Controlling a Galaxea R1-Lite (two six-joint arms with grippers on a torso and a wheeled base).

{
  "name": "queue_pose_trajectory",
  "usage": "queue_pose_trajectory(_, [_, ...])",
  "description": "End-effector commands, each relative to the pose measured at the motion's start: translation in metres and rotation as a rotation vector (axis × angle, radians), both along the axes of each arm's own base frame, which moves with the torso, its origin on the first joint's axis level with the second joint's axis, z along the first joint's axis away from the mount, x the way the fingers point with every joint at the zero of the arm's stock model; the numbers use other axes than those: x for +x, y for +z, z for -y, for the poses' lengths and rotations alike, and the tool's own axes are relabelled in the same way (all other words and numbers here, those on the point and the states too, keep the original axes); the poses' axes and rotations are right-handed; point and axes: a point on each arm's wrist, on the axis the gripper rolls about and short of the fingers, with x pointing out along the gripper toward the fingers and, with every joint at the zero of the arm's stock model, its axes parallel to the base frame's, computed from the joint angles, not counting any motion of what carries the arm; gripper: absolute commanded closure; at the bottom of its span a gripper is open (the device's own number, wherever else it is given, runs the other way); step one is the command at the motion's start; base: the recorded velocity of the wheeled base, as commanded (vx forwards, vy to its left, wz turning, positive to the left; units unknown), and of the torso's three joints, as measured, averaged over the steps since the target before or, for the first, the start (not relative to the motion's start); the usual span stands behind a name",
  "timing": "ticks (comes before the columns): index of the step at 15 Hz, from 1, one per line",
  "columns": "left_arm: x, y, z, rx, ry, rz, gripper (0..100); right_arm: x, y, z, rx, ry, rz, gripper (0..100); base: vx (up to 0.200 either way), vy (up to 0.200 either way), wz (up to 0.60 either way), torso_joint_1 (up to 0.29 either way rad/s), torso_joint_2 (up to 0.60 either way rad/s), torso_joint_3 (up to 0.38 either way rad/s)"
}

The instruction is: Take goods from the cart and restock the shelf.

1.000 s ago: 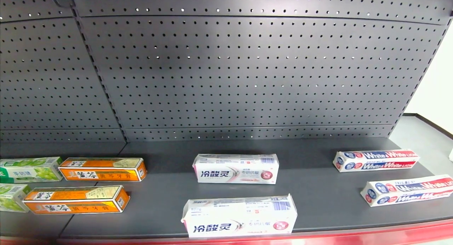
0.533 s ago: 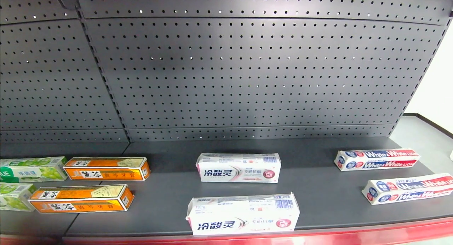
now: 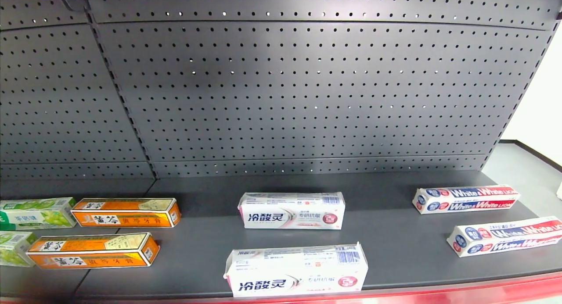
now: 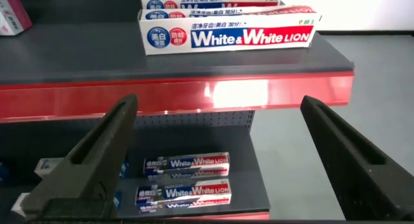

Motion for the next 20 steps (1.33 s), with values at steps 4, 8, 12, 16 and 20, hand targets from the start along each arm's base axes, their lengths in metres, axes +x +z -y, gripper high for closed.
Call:
queue_pose_trajectory(4, [0.0002, 0.0, 0.0, -0.005, 0.001, -0.003, 0, 0.0001, 0.0001, -0.0001, -0.001, 0.001, -0.001, 0, 0.0, 0.0, 0.0, 0.0, 0.0, 0.0])
queue_pose_trajectory(8, [0.0002, 0.0, 0.0, -0.002, 0.001, -0.003, 0, 0.0001, 0.0003, -0.0001, 0.001, 0.001, 0.001, 0, 0.0, 0.0, 0.0, 0.0, 0.0, 0.0])
queue_pose_trajectory(12, [0.0002, 0.0, 0.0, -0.008, 0.004, -0.003, 0, 0.0001, 0.0003, -0.0001, 0.001, 0.001, 0.001, 0, 0.0, 0.0, 0.0, 0.0, 0.0, 0.0])
queue_pose_trajectory(16, [0.0002, 0.0, 0.0001, -0.004, -0.001, -0.003, 0, 0.0001, 0.0003, -0.0001, 0.001, 0.001, 0.001, 0, 0.0, 0.0, 0.15, 0.001, 0.0, 0.002])
queue_pose_trajectory(20, [0.0002, 0.0, 0.0, -0.007, 0.003, -0.003, 0, 0.0001, 0.0003, -0.0001, -0.001, 0.001, 0.001, 0, 0.0, 0.0, 0.0, 0.0, 0.0, 0.0])
